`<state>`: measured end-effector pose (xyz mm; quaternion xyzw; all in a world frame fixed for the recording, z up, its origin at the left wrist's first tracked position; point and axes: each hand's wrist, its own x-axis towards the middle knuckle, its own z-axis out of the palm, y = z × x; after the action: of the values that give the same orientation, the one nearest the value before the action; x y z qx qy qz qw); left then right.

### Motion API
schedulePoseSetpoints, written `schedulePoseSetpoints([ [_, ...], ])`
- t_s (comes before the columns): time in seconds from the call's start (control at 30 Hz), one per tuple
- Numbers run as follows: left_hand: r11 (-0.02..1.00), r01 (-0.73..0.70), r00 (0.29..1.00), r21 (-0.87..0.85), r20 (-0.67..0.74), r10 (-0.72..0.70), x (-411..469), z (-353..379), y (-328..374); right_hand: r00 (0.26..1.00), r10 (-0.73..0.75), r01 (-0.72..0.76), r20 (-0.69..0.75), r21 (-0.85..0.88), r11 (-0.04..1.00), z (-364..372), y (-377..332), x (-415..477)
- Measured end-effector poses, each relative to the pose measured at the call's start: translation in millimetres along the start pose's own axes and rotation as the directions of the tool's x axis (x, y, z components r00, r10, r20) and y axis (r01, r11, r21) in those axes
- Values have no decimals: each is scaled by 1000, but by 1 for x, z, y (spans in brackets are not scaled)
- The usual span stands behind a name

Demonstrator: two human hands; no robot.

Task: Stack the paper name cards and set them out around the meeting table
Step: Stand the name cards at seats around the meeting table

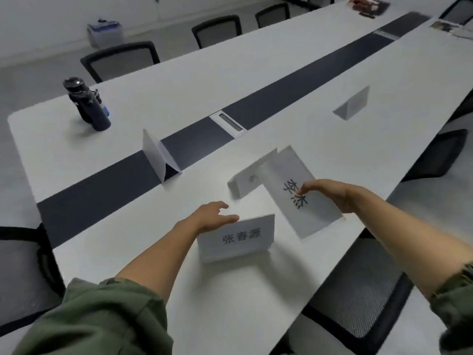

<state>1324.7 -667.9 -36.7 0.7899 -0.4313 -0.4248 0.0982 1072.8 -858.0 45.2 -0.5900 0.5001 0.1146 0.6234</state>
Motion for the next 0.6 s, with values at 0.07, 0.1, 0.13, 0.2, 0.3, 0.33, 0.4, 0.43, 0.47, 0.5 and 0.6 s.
schedulePoseSetpoints([
  [0.07, 999, 29, 987, -42, 158, -22, 15, 1, 9, 998, 46, -40, -48, 117, 992, -6, 26, -6],
  [0.1, 998, 44, 974, -40, 223, -34, 20, 1, 12, 995, 74, -63, -60, 165, 984, -7, 39, -8],
  [0.13, 999, 51, 961, -17, 274, -44, 26, 2, 14, 992, 109, -94, -63, 205, 974, -7, 49, -12],
  [0.2, 997, 40, 937, 62, 345, -59, 35, 6, 19, 984, 158, -128, -81, 291, 948, -6, 68, -20],
  [0.3, 997, 52, 927, 64, 367, -72, 41, 8, 21, 971, 213, -158, -107, 380, 911, -4, 94, -24],
  [0.33, 997, 54, 932, 49, 355, -68, 42, 8, 22, 970, 216, -154, -108, 412, 898, -3, 101, -24],
  [0.4, 998, 58, 941, 36, 331, -66, 42, 8, 23, 972, 216, -151, -95, 454, 878, -4, 113, -24],
  [0.43, 998, 61, 943, 28, 326, -67, 40, 7, 26, 974, 211, -146, -88, 471, 870, -5, 118, -25],
  [0.47, 997, 71, 943, 13, 324, -71, 36, 6, 30, 976, 199, -132, -89, 487, 864, -7, 120, -27],
  [0.5, 997, 75, 946, 3, 316, -72, 30, 6, 38, 978, 186, -113, -97, 505, 856, -10, 123, -30],
  [0.6, 998, 54, 948, -17, 316, -46, 14, -1, 59, 985, 147, -71, -94, 553, 830, -22, 128, -33],
])
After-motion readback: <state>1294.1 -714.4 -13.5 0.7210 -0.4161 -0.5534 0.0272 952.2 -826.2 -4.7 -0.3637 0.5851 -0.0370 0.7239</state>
